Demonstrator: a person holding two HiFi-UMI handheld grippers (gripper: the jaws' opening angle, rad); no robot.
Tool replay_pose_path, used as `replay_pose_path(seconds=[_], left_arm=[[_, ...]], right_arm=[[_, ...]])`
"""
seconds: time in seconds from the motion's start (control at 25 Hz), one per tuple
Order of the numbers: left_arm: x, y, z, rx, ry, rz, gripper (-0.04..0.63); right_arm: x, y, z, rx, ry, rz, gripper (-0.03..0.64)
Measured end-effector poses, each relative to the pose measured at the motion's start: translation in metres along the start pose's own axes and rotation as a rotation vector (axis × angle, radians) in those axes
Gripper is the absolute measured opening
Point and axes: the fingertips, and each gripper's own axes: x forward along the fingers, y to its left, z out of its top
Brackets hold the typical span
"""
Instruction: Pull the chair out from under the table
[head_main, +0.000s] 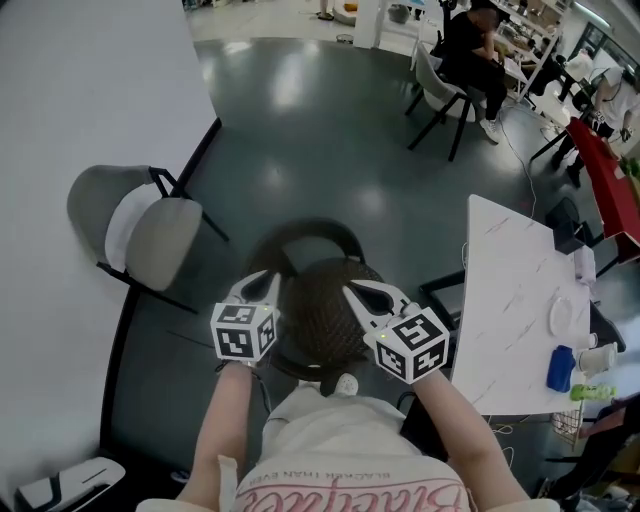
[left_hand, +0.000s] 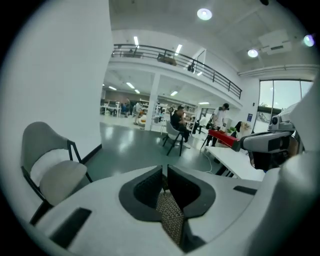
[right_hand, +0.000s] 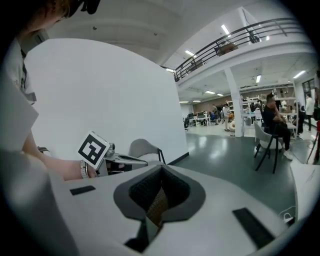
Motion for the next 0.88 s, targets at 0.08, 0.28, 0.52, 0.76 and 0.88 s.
replay_pose_path(seconds=[0.08,0.28,0.52,0.76,0.88], left_arm=[[-0.009,-0.014,0.016,0.033,-0.044,-0.015,0.020],[-0.030,-0.056,0.050,0.140,-0.164,-0.082,0.005],[-0.056,-0.102,0.086,0.218,-0.318,-0.161,0.005],[-0.078,-0.135,0.117,0.250,-0.430,-0.218,0.005],[-0.086,-0.146,0.124,0.272,-0.451,-0.234,0.005]], right_arm=[[-0.008,0.005,0.011,-0.011,-0.021,0.010,0.002],[-0.026,0.018,0.037,-0.092,-0.081,0.014,0.002],[-0.046,0.028,0.064,-0.136,-0.162,-0.006,0.002],[-0.061,0.038,0.079,-0.141,-0.235,0.008,0.002],[-0.067,0.045,0.084,-0.163,-0.259,0.004,0.002]])
